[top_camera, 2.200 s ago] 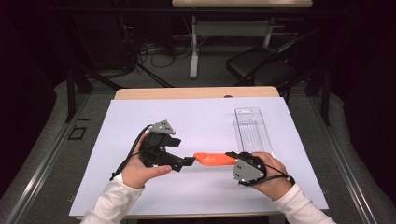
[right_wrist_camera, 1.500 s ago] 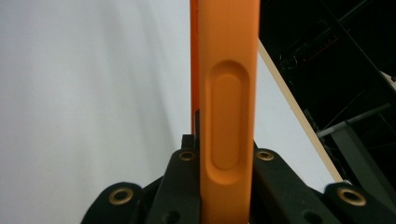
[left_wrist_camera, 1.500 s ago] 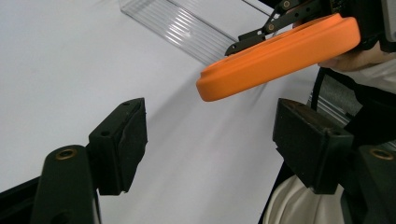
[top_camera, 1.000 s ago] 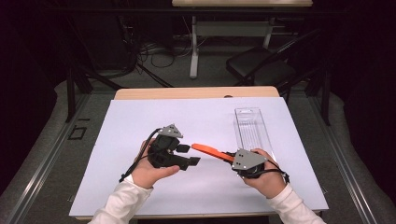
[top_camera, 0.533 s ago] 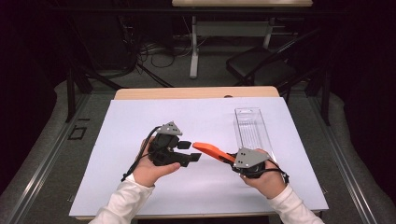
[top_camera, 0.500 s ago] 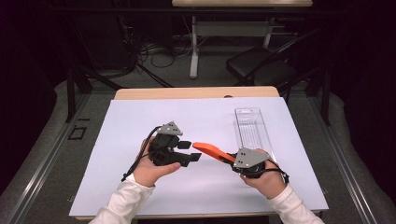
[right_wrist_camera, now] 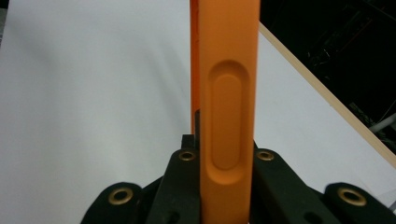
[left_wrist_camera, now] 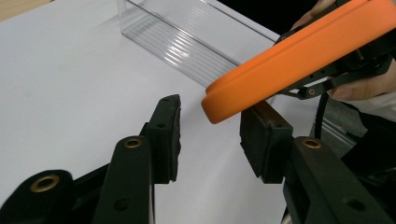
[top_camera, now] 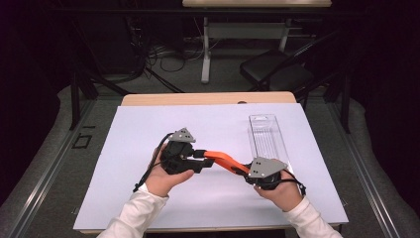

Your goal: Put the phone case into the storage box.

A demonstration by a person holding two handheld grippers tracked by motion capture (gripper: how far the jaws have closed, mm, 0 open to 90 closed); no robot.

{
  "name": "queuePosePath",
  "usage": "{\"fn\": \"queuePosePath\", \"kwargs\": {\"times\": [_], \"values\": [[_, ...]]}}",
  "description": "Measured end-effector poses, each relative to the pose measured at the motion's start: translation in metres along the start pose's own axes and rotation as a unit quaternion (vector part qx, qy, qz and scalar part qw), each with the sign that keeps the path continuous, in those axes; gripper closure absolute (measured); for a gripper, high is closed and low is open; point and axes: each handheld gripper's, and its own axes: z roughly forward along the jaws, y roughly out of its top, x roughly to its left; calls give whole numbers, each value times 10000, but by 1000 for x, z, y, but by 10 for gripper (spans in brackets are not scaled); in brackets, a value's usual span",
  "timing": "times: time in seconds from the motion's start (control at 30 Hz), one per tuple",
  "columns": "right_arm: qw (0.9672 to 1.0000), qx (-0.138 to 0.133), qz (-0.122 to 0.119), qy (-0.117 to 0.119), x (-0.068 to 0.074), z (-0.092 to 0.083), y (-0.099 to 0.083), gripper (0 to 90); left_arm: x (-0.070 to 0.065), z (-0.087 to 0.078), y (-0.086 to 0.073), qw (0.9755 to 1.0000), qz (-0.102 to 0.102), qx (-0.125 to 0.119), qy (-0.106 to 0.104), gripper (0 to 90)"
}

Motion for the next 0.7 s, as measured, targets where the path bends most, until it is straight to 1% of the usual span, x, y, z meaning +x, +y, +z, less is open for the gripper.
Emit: {"fn": "queuePosePath", "kwargs": {"times": [0.13,0.27,0.33,0.43,0.7], "values": [[10000,-17,22,21,0,0,0,872,1,0,0,10000,39,-21,2,621],[9999,-46,67,63,1,1,-1,873,1,2,0,9999,56,-61,-73,655],[10000,-34,50,74,1,1,-1,873,0,3,0,9999,125,-77,-85,676],[9999,-41,70,81,1,1,-1,873,-1,4,0,9998,149,-81,-94,702],[9998,-83,94,122,1,1,-2,872,0,4,0,9998,164,-98,-109,753]]}}
